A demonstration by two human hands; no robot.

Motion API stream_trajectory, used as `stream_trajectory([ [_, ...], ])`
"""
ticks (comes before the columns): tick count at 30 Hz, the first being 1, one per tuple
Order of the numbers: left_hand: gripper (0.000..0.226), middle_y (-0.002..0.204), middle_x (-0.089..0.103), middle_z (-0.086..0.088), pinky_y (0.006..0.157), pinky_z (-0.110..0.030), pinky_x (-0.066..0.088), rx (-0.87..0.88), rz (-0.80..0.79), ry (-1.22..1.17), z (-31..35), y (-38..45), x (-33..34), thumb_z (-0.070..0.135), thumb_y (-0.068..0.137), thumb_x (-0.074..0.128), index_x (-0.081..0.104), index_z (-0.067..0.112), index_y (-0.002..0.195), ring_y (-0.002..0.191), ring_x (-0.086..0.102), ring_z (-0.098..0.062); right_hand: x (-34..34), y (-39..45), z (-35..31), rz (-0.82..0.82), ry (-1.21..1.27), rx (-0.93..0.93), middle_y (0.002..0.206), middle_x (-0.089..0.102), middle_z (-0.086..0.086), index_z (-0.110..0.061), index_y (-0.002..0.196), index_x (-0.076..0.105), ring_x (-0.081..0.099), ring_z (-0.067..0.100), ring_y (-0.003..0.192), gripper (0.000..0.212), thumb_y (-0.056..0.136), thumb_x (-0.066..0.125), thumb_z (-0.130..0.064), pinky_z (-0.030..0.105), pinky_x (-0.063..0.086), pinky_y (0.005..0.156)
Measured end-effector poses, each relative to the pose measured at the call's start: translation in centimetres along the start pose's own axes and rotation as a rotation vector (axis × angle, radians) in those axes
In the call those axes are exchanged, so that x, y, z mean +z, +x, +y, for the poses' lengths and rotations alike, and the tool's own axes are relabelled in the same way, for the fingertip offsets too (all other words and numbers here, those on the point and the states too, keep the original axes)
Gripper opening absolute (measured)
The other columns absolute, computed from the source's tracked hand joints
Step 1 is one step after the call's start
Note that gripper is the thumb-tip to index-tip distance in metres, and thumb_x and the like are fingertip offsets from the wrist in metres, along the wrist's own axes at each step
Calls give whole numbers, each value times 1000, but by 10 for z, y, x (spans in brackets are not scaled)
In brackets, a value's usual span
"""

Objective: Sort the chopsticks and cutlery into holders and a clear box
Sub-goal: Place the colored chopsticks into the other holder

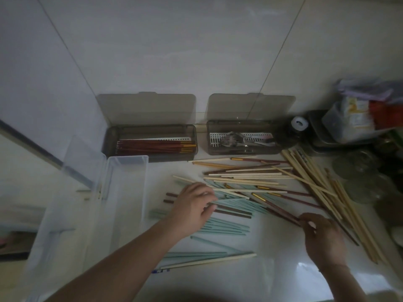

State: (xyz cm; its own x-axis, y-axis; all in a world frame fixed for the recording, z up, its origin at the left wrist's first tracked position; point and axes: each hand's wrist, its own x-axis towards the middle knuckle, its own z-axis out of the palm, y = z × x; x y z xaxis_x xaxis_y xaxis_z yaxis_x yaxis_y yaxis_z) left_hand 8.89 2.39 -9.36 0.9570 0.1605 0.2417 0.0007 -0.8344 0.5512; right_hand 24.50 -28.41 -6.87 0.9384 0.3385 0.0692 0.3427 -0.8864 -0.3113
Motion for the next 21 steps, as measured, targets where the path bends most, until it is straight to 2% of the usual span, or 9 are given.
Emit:
stream_trajectory([
  [3,49,141,56,4,111,-29,37,-29,-87,-154,31,12,-12,47,102,38,53,22,141,131,47,-12,-4,-3,-42,-27,259,-54,86,65,7,-23,86,67,54,15,74,21,80,71,-4,23,43,66],
  [5,48,147,50,5,110,-22,36,-37,-76,-295,50,18,-21,44,104,37,43,26,148,134,44,-7,-6,-9,-83,-30,479,-94,83,66,1,-30,83,64,56,10,72,21,82,72,-11,9,41,64],
  [7,44,146,51,5,109,-17,36,-105,-79,-494,61,23,-26,40,105,37,42,30,148,133,45,-4,-2,-17,-125,-55,665,-130,77,67,-9,-32,81,63,60,7,72,13,80,65,-19,9,42,62],
  [9,41,138,60,4,107,-22,42,-230,-35,-741,65,27,-29,35,106,36,50,27,143,128,53,-5,7,-24,-159,-133,774,-150,79,68,-15,-31,81,65,62,4,70,13,81,63,-17,13,45,61],
  [11,35,119,70,3,91,-30,55,-364,61,-868,62,29,-34,32,104,41,61,19,129,109,66,-9,14,-27,-182,-189,765,-192,79,69,-18,-34,83,66,63,2,71,24,84,67,-10,16,47,62],
  [13,25,96,72,4,74,-28,57,-405,148,-792,54,29,-44,29,103,47,67,17,113,83,69,-7,11,-22,-196,-70,720,-266,84,66,-18,-35,89,64,61,2,74,26,85,66,-9,21,49,63],
  [15,19,78,67,5,61,-31,53,-384,190,-590,42,28,-58,29,102,50,67,20,105,65,63,-7,1,-10,-203,209,601,-452,95,63,-6,-21,101,65,59,10,85,18,85,63,-12,25,48,73],
  [18,22,81,69,4,63,-36,51,-286,163,-196,22,28,-80,37,100,51,67,29,113,70,63,-15,-14,16,-212,458,191,-797,114,64,9,-16,113,63,55,34,106,27,86,63,-19,44,41,92],
  [21,26,84,69,6,64,-36,52,-163,134,9,7,28,-96,40,98,46,67,28,108,73,63,-17,-14,42,-219,421,-95,-926,119,65,3,-20,110,68,50,37,118,25,88,61,-28,57,33,101],
])
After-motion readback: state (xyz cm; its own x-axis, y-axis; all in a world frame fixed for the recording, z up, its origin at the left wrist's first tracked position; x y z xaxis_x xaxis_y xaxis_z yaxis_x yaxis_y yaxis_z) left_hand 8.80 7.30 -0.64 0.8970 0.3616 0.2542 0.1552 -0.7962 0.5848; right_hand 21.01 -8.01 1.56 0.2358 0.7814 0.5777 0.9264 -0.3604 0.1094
